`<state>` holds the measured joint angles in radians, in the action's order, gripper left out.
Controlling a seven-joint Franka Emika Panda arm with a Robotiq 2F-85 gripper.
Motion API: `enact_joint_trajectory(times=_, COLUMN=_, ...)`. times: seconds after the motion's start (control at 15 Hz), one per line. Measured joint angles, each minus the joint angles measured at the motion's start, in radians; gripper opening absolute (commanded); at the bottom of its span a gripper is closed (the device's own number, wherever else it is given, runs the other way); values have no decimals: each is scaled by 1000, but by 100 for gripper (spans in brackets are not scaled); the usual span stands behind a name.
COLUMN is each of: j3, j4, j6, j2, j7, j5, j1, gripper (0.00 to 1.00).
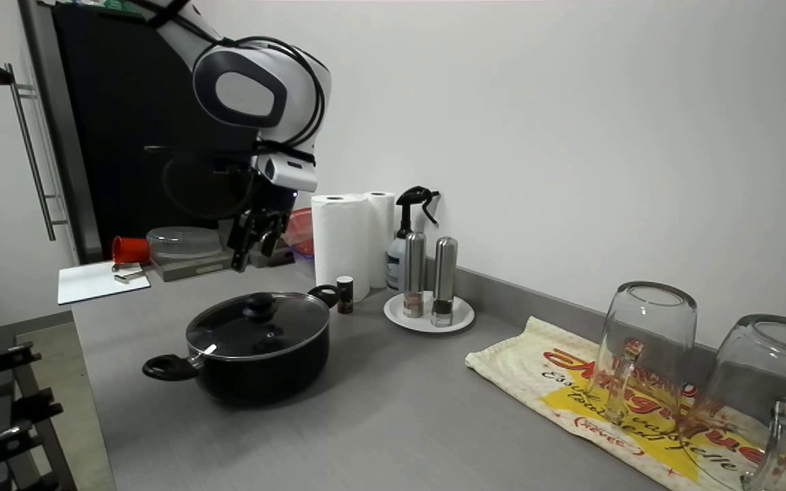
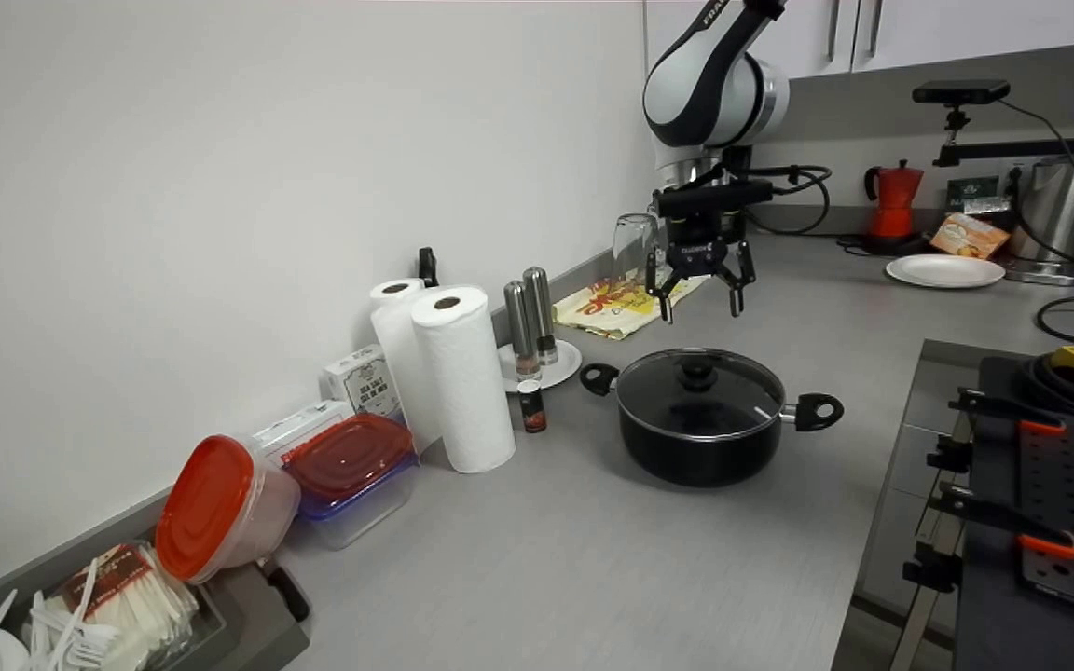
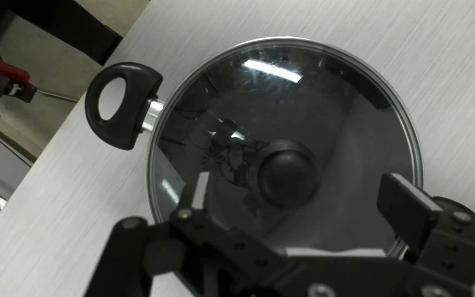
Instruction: Take the lid off of the pot
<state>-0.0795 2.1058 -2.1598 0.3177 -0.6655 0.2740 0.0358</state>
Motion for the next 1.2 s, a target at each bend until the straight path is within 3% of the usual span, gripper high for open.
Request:
enact_joint_trajectory(times=0.2, j3=-3, j4=0, j6=-2, j2=17, j7=-66, j5=-26, j1=-11, gripper=100)
enact_joint_trajectory(times=0.6, j3=-19, j4=-1, j6=-10, j2=36, j7=-294, j5=-195, j1=-78, gripper=100)
enact_joint_trajectory(times=0.87, j3=-13, j4=-10, j6=-20, j2=50, j7=-358, j5=-210, j1=-111, gripper=100)
enact_joint_trajectory(times=1.2, j3=-12, j4=-13, j6=-122, j2=73, j7=-439, j5=-246, j1=-148, gripper=100)
